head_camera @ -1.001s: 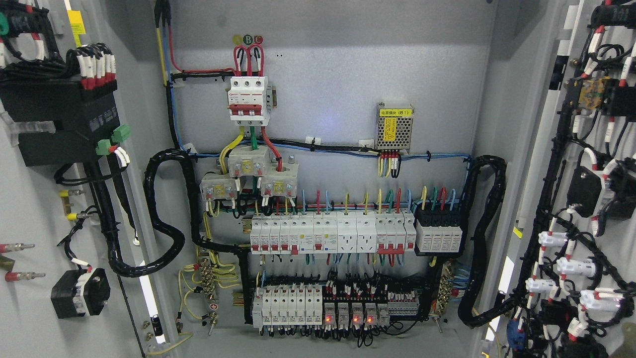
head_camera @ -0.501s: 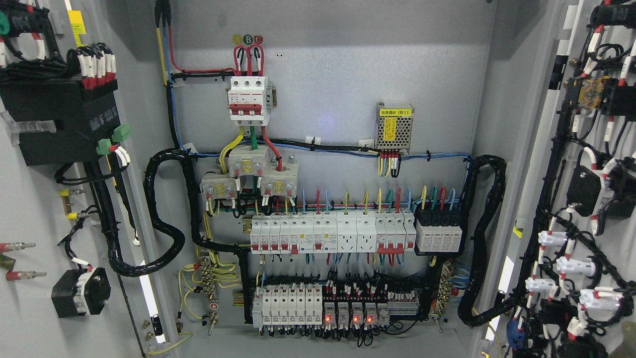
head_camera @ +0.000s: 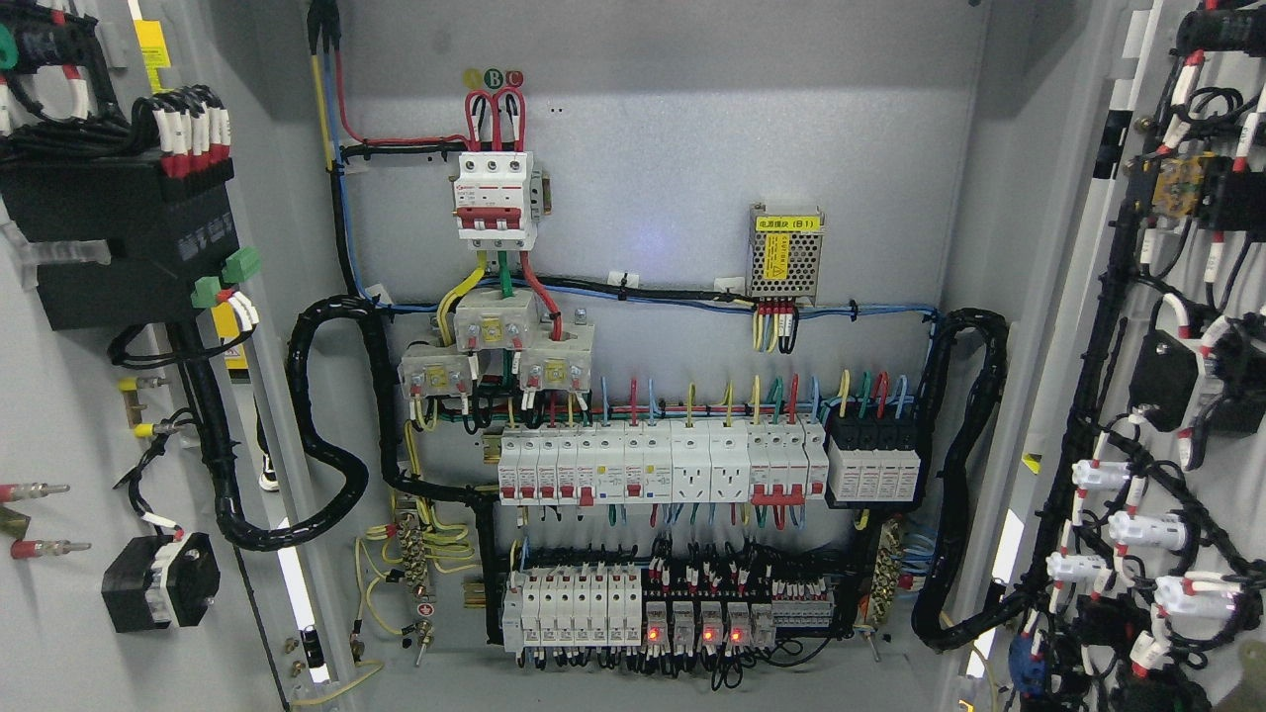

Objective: Open door with both hands
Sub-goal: 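Withdraw the right hand down away from the cabinet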

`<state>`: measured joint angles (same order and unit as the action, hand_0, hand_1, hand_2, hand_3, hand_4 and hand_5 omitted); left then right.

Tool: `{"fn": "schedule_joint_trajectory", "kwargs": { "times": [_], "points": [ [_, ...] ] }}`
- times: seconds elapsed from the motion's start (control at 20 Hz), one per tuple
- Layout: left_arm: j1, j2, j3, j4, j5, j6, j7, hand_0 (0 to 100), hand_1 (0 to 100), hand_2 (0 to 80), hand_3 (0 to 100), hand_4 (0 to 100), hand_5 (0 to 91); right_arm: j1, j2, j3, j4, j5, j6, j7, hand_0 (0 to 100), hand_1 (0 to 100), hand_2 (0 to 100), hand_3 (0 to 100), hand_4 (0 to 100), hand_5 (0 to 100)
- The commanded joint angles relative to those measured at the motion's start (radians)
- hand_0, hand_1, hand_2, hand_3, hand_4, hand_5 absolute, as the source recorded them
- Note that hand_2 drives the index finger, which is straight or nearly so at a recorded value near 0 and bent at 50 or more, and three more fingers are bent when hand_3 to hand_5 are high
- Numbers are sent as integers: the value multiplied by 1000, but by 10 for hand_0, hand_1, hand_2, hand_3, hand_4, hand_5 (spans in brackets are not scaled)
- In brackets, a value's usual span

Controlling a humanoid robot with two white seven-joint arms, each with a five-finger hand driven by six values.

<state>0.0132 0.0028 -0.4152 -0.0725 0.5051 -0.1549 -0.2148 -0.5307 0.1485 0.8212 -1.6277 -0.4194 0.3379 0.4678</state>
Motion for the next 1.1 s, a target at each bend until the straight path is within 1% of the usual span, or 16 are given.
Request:
{"fn": "schedule_joint_trajectory", "kwargs": {
  "times": [0.0,0.1,0.2,0.25,0.3,0.35,0.45,0.55,0.6,0.7,0.75,0.85,0.9,0.95,1.05],
  "points": [
    [86,39,-4,-305,-2,-11,2,120,556,0,0,0,0,-2,2,32,-17,-1,0,-6,0,500,40,0,0,0],
    [145,81,-4,-520,-23,-5,2,120,556,0,0,0,0,1,-6,12,-18,1,0,-5,0,500,40,0,0,0],
    [177,101,1,-633,-81,-8,2,120,556,0,0,0,0,15,-17,-52,-18,-1,0,-3,0,500,40,0,0,0],
    [182,105,1,-647,-101,-9,2,120,556,0,0,0,0,32,-29,-86,-18,1,0,-3,0,500,40,0,0,0],
    [183,111,16,-642,-118,-8,2,120,556,0,0,0,0,47,-46,-109,-18,1,0,-3,0,500,40,0,0,0],
    [185,112,51,-635,-123,0,2,120,556,0,0,0,0,64,-79,-149,-18,1,-2,-3,0,500,40,0,0,0],
    [195,112,99,-623,-123,1,2,120,556,0,0,0,0,93,-128,-229,-18,1,-3,-3,0,500,40,0,0,0],
    [200,111,101,-627,-123,0,0,120,556,0,0,0,0,118,-177,-313,-20,1,-11,-3,0,500,40,0,0,0],
    [200,111,101,-633,-122,0,-1,120,556,0,0,0,0,130,-199,-344,-21,1,-35,-3,0,500,40,0,0,0],
    [205,112,101,-676,-122,-3,-11,120,556,0,0,0,0,159,-236,-375,-50,7,-115,-6,0,500,40,0,0,0],
    [215,117,101,-728,-122,-3,-21,120,556,0,0,0,0,179,-263,-387,-72,11,-163,-8,0,500,40,0,0,0],
    [260,143,101,-884,-122,-3,-60,120,556,0,0,0,0,225,-305,-415,-113,13,-224,-8,0,500,40,0,0,0],
    [286,169,102,-999,-122,-2,-83,120,556,0,0,0,0,259,-322,-424,-147,13,-238,-8,0,500,40,0,0,0],
    [307,189,102,-1095,-120,0,-93,120,556,0,0,0,0,303,-335,-428,-196,14,-241,-8,0,500,40,0,0,0],
    [335,216,102,-1272,-122,0,-95,120,556,0,0,0,0,388,-354,-430,-283,14,-241,-9,0,500,40,0,0,0]
  ]
}}
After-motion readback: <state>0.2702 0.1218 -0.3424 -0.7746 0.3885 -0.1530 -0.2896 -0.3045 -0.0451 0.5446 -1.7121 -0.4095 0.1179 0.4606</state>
